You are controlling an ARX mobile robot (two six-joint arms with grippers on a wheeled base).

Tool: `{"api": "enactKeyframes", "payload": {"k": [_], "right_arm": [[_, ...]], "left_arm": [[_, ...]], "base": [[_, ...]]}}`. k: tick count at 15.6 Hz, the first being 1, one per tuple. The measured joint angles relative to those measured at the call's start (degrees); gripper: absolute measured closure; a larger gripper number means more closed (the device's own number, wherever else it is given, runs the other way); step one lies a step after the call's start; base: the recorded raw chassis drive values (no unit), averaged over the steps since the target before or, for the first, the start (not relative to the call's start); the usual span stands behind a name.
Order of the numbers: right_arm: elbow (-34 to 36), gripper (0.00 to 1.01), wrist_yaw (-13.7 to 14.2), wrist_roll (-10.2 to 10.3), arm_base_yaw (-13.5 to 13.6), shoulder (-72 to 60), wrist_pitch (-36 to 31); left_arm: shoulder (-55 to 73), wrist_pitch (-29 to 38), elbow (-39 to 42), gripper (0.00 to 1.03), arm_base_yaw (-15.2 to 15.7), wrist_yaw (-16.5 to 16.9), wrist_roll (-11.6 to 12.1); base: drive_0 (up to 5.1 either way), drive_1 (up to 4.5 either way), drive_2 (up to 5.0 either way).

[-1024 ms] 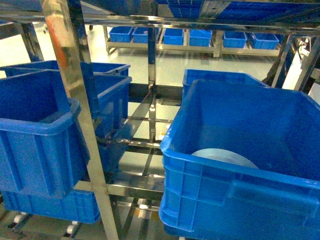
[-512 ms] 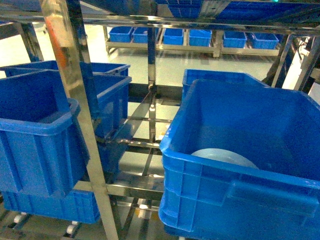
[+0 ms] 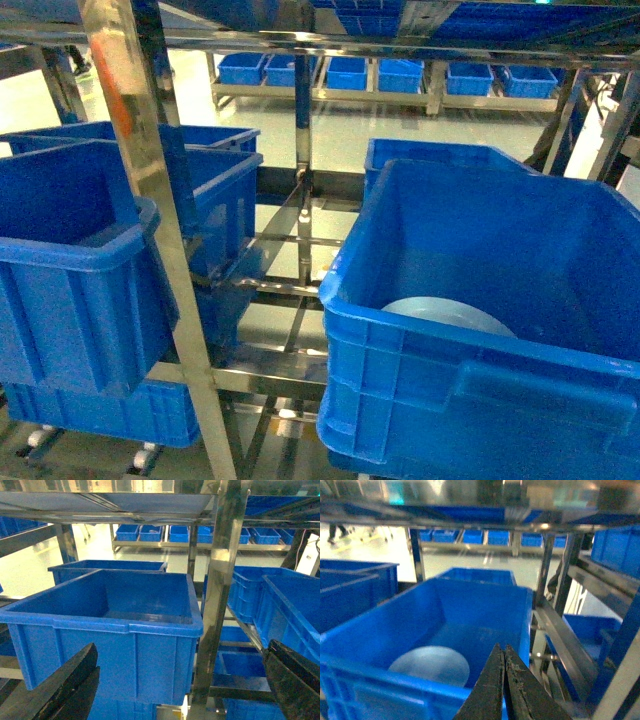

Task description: Place blue tray on left shelf second layer neatly

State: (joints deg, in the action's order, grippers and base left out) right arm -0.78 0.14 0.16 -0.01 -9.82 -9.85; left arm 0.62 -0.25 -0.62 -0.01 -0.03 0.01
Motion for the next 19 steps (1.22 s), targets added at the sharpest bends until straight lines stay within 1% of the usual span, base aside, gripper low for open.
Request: {"api": "enactKeyframes", "payload": {"k": [1, 2, 7, 13, 15, 16, 18, 19], "right_arm": [[-0.04, 0.99, -0.11, -0.02, 0.00, 5.66, 8.57], [-0.07, 0.99, -0.17, 0.00, 0.00, 9.49, 9.03], [-0.04, 0.99, -0.13, -0.02, 0.00, 9.51, 10.62], [-0.04, 0.98, -0.13, -0.04, 0.00, 9.53, 9.92], [-0.04, 0.91, -0.17, -0.04, 0.00, 9.53, 10.21], [-0.04, 0.89, -0.17, -0.04, 0.00, 9.53, 10.21], [-0.04, 0.82, -0.17, -0.04, 0.00, 9.53, 10.19], [-0.04, 0.77, -0.17, -0.02, 0.00, 9.53, 10.10]], "left_arm": [[0.00, 0.00, 0.00, 0.05, 0.00, 0.00, -0.02], [0.00, -0.04, 0.00, 0.05, 0.00, -0.02, -0.02], [0.00, 0.04, 0.00, 0.05, 0.00, -0.04, -0.02], [0.00, -0.02, 0.00, 0.05, 0.00, 0.00, -0.02], [0.00, 0.00, 0.00, 0.05, 0.00, 0.00, -0.02], [0.00, 0.04, 0.00, 0.05, 0.00, -0.02, -0.02], [0.00, 0.02, 0.00, 0.05, 0.00, 0.00, -0.02], [0.00, 0.00, 0.00, 0.05, 0.00, 0.00, -0.02]], "base": [[0.0, 0.00, 0.0], [0.0, 0.00, 0.0], [0.0, 0.00, 0.0], [0.0, 0.00, 0.0], [0.0, 0.00, 0.0], [0.0, 0.00, 0.0], [0.0, 0.00, 0.0], [0.0, 0.00, 0.0]]}}
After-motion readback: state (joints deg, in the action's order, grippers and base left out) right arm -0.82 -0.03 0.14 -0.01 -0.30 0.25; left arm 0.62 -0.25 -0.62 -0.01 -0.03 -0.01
